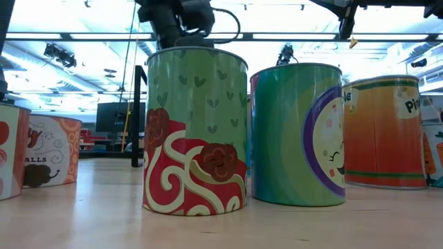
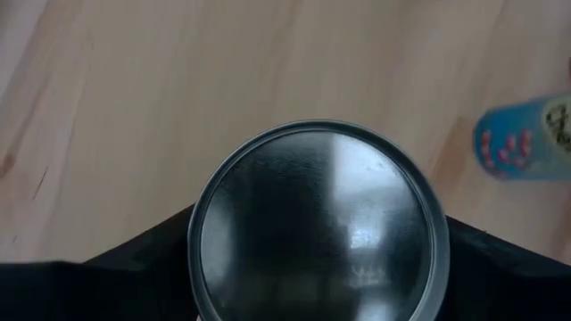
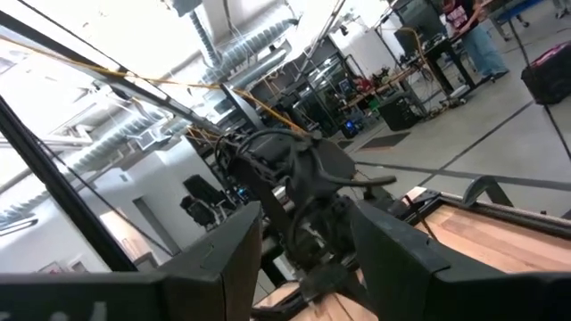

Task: Pick and place cans onto a shelf
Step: Put the canned tomatoes on the shelf

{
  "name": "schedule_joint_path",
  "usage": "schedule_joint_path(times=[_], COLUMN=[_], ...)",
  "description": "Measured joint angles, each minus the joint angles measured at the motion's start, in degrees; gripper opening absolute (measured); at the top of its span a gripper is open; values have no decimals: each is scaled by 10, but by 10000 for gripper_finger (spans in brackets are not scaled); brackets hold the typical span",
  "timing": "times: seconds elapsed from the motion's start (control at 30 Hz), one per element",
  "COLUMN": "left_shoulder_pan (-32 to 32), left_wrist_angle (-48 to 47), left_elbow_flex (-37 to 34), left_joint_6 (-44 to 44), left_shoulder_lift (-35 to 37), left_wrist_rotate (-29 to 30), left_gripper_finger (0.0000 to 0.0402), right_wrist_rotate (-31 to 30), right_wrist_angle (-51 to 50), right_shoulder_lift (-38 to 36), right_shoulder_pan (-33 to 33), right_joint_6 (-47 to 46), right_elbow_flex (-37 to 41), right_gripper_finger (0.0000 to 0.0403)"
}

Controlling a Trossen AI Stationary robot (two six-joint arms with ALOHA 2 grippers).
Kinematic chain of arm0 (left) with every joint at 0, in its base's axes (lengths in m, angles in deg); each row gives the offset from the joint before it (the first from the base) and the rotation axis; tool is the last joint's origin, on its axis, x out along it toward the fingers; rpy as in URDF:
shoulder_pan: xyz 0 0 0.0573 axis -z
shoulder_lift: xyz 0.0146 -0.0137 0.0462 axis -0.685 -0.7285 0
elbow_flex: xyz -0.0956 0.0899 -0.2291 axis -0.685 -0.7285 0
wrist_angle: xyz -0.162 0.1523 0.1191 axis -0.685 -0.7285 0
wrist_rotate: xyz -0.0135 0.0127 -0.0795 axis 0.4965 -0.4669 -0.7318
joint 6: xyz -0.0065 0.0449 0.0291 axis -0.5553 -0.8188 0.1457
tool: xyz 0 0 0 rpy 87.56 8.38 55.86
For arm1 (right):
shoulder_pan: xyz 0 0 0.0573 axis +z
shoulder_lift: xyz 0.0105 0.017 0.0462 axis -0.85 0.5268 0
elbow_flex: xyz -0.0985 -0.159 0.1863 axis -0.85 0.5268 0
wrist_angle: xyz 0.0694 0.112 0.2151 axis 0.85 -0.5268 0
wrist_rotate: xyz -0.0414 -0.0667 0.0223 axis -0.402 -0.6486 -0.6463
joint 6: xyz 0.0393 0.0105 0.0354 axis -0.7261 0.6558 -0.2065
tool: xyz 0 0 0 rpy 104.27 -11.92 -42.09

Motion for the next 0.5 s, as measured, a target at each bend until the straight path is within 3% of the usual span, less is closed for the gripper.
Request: schedule_joint_path(times=[0.37,0.5], left_shoulder_pan=[-1,4], left_wrist_angle=[7,7], left_elbow_flex=[0,0], left_joint_6=[-13,-11], left_shoulder_lift=[-32,-33], left_wrist_rotate=[-3,-4], left_gripper_finger=[321,349], right_wrist_rotate=[-6,-6], right_wrist_angle=[13,13], right_shoulder_lift=[5,5], right_shoulder_pan=[-3,-3], right_joint_6=[9,9], right_elbow_flex=[0,0], right_gripper_finger=[181,181])
